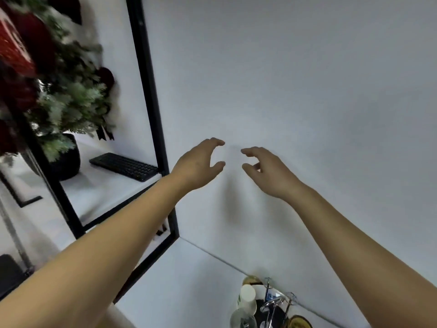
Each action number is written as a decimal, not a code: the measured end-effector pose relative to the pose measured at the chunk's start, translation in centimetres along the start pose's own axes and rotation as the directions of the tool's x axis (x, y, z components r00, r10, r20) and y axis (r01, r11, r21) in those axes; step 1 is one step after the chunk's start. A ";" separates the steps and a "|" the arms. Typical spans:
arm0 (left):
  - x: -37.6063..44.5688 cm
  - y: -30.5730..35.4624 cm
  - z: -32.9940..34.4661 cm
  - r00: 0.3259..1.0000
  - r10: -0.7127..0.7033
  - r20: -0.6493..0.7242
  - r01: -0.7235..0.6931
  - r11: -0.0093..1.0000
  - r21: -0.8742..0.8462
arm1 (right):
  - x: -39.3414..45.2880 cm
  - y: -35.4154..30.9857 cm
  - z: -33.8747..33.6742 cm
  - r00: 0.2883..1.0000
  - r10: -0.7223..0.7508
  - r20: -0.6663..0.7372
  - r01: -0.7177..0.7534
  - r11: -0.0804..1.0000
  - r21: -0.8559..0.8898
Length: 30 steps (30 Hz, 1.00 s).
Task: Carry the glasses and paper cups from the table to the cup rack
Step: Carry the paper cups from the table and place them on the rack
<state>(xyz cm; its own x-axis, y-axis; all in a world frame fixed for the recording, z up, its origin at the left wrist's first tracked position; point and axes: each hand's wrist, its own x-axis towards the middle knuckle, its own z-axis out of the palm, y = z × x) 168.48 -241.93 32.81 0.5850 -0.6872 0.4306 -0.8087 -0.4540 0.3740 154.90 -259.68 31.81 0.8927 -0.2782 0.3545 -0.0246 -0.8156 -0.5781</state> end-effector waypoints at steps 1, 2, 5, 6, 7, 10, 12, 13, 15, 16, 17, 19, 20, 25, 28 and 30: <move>0.0 0.6 -1.5 1.000 0.006 -0.026 -0.005 1.000 0.022 | 0.4 -1.0 -0.9 0.999 -0.036 -0.025 0.036 0.999 0.008; -0.1 1.1 -2.4 0.999 0.006 -0.043 -0.004 0.999 0.043 | 0.6 -1.7 -1.6 0.997 -0.061 -0.044 0.062 0.998 0.015; -1.5 2.5 -4.9 0.997 -0.005 -0.071 0.014 0.993 0.120 | 0.7 -3.6 -3.1 0.990 -0.129 -0.057 0.131 0.991 0.026; -2.1 3.0 -5.4 0.997 -0.014 -0.076 0.024 0.990 0.141 | 0.5 -4.1 -3.4 0.988 -0.147 -0.048 0.148 0.988 0.032; -2.8 3.4 -5.9 0.996 -0.030 -0.080 0.043 0.986 0.159 | 0.2 -4.5 -3.6 0.986 -0.162 -0.034 0.163 0.986 0.037; -4.9 5.3 -7.5 0.991 -0.068 -0.119 0.090 0.977 0.191 | -0.6 -5.8 -4.1 0.977 -0.213 0.001 0.213 0.976 0.055; -6.6 7.0 -8.5 0.984 -0.090 -0.154 0.122 0.969 0.217 | -1.5 -6.9 -4.4 0.965 -0.261 0.023 0.258 0.963 0.083; -7.7 7.9 -9.1 0.980 -0.104 -0.173 0.143 0.962 0.232 | -2.0 -7.6 -4.5 0.957 -0.287 0.035 0.283 0.954 0.099; -10.0 9.6 -10.1 0.966 -0.146 -0.215 0.197 0.951 0.240 | -3.3 -8.8 -4.5 0.938 -0.342 0.062 0.331 0.933 0.143; -11.5 10.6 -10.5 0.956 -0.173 -0.238 0.230 0.943 0.240 | -4.1 -9.5 -4.4 0.923 -0.376 0.079 0.360 0.918 0.164; -13.0 11.5 -11.0 0.947 -0.197 -0.256 0.260 0.935 0.242 | -5.0 -10.1 -4.2 0.909 -0.406 0.093 0.386 0.904 0.183; -16.5 13.3 -11.8 0.931 -0.242 -0.273 0.313 0.914 0.258 | -6.9 -11.4 -3.7 0.874 -0.471 0.120 0.437 0.870 0.229; -18.6 14.3 -12.3 0.923 -0.261 -0.282 0.340 0.896 0.286 | -8.1 -12.3 -3.5 0.850 -0.509 0.134 0.466 0.846 0.259; -29.2 19.2 -16.2 0.840 -0.387 -0.380 0.524 0.758 0.388 | -14.4 -18.0 -2.8 0.741 -0.637 0.214 0.537 0.753 0.381; -36.4 22.4 -19.3 0.759 -0.460 -0.461 0.642 0.649 0.408 | -18.6 -22.9 -2.3 0.658 -0.721 0.218 0.591 0.674 0.442; -41.4 24.6 -21.2 0.682 -0.505 -0.529 0.723 0.578 0.378 | -21.8 -26.4 -1.6 0.603 -0.771 0.206 0.613 0.613 0.499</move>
<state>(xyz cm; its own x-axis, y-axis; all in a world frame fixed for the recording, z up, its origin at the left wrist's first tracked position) 125.66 -212.66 41.62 0.8399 0.0612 0.5393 -0.0683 -0.9738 0.2168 135.36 -232.94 40.52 0.6496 0.5654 0.5083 0.7569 -0.4173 -0.5030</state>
